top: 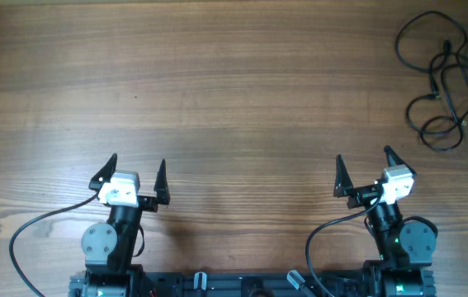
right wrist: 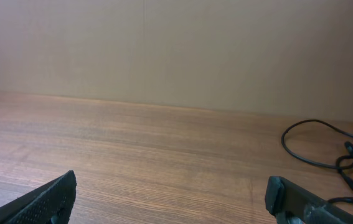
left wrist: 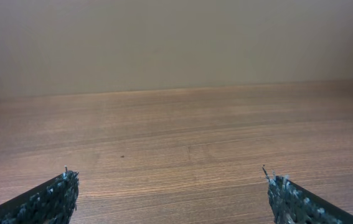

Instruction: Untangle cables

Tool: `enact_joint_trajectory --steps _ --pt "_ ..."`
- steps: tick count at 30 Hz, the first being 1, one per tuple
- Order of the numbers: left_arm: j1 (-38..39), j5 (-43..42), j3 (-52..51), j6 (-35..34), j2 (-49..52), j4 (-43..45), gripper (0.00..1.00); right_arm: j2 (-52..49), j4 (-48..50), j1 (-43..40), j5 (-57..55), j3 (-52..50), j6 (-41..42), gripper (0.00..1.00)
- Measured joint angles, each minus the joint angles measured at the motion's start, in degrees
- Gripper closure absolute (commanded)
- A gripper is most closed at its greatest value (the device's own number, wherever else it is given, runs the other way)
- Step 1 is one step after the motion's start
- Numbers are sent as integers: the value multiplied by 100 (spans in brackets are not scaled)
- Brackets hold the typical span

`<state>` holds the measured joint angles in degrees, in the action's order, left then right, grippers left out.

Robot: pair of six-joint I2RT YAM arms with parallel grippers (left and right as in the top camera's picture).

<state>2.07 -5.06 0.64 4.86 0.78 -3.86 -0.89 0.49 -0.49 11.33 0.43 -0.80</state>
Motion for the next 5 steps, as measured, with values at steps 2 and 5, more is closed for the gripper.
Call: enact_joint_trajectory --steps 2,5 --pt "0 0 0 0 0 2 0 0 0 0 0 0 0 0" --pt "0 0 0 -2 0 0 0 0 0 0 0 0 0 0"
